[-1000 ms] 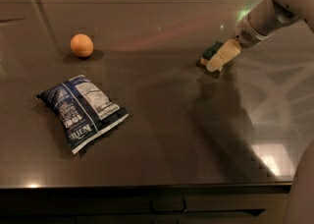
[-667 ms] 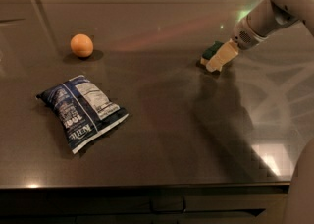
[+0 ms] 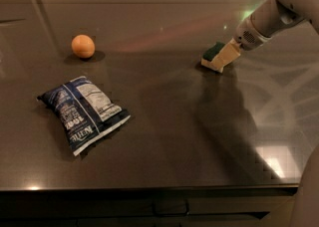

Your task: Move sponge near blue chip bag

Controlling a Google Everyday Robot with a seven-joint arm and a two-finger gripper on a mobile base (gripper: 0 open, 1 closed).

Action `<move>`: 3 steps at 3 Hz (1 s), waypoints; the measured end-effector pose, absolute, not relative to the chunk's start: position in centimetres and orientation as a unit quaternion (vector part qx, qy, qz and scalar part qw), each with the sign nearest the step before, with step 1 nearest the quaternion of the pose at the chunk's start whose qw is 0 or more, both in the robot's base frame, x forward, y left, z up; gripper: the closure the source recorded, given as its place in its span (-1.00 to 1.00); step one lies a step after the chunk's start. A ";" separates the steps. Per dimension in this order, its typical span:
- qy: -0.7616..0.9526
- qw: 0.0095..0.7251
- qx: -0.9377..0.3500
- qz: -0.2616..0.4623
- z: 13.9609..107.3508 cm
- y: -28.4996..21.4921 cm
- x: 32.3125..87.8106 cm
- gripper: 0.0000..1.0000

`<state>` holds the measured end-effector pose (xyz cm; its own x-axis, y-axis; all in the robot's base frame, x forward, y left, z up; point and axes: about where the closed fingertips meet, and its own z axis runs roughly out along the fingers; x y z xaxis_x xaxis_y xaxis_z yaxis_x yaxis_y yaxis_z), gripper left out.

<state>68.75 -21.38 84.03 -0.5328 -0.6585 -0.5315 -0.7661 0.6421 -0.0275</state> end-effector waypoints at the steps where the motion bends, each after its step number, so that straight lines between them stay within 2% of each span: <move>1: 0.856 0.259 -0.431 0.121 85.4 -19.6 67.4 0.76; 2: 0.836 0.258 -0.461 0.147 86.8 -17.0 64.6 1.00; 3: 0.812 0.248 -0.498 0.177 88.0 -13.6 60.9 1.00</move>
Offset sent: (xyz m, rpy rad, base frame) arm -0.0818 0.0736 0.0495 0.0933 0.0084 0.2395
